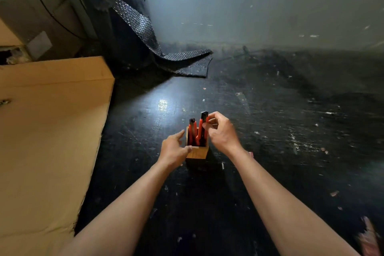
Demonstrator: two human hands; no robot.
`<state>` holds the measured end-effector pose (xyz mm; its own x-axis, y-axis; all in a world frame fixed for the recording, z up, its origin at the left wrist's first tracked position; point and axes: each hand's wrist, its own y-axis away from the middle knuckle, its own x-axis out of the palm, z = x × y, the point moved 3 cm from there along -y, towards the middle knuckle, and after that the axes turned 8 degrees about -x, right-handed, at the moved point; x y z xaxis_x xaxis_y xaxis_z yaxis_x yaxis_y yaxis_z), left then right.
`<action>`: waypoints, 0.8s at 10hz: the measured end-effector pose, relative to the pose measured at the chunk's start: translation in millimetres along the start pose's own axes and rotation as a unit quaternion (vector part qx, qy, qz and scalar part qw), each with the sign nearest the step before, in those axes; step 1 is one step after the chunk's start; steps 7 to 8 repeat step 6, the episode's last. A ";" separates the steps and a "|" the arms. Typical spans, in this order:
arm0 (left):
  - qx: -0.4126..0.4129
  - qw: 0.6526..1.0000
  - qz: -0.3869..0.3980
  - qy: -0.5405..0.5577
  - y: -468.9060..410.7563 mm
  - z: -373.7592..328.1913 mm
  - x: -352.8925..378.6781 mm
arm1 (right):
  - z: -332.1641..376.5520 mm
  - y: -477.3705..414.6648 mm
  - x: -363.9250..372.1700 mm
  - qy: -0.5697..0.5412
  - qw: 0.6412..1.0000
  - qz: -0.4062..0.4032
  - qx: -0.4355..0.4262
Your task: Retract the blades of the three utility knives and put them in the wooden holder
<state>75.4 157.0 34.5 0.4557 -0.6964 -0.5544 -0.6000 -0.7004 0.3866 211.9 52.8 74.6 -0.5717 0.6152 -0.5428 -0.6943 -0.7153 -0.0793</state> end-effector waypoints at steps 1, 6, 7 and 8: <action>0.001 1.000 -0.001 0.019 -4.5 3.6 8.2 | -15.0 -0.6 8.9 0.016 1.000 0.011 0.021; -0.019 0.997 -0.024 0.074 -2.2 13.6 5.2 | 7.2 10.6 -17.0 0.064 0.998 0.003 0.004; -0.019 0.997 -0.024 0.074 -2.2 13.6 5.2 | 7.2 10.6 -17.0 0.064 0.998 0.003 0.004; -0.019 0.997 -0.024 0.074 -2.2 13.6 5.2 | 7.2 10.6 -17.0 0.064 0.998 0.003 0.004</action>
